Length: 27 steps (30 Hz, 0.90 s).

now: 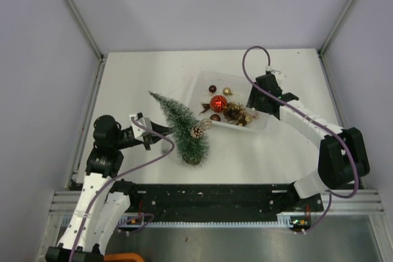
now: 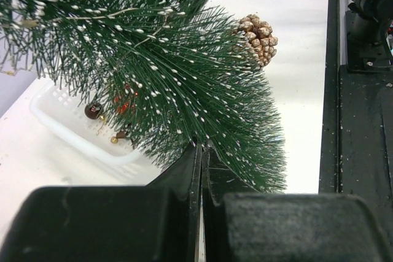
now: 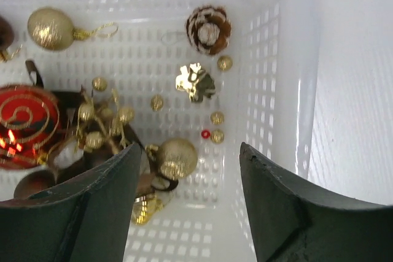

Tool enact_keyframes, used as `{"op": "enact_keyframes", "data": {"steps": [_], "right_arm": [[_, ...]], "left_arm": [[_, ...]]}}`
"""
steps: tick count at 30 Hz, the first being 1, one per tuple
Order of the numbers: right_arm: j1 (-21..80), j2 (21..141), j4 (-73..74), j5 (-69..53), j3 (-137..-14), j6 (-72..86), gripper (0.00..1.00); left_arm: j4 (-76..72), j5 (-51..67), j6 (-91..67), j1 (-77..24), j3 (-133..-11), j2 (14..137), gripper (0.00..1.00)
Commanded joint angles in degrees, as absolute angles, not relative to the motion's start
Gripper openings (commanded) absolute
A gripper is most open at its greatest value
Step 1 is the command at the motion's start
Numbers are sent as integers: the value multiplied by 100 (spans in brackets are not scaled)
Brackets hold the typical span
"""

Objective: Decorate the small christmas tree

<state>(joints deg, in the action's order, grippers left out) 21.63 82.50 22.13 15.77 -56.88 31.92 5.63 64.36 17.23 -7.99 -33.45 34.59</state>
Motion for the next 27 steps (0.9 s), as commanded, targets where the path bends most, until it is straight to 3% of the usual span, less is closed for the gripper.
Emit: {"op": "enact_keyframes", "data": {"steps": [1,9,18,27], "right_arm": [[2101,9042,2153,2425,-6608,2980,64],[2118,10493,2505,3321,-7716,2778,61],[2118,11249,2628,3674,-8200,2584,58],[2109,11610,2602,3560,-8306,2681,38]], "left_arm": [[571,6408,1503,-835,-3217,3287,0],[773,6240,1240,-826,-3129,2962,0],[431,5819,309,-835,-2795,2576,0],[194,5652,-289,-844,-2672,2347,0]]}}
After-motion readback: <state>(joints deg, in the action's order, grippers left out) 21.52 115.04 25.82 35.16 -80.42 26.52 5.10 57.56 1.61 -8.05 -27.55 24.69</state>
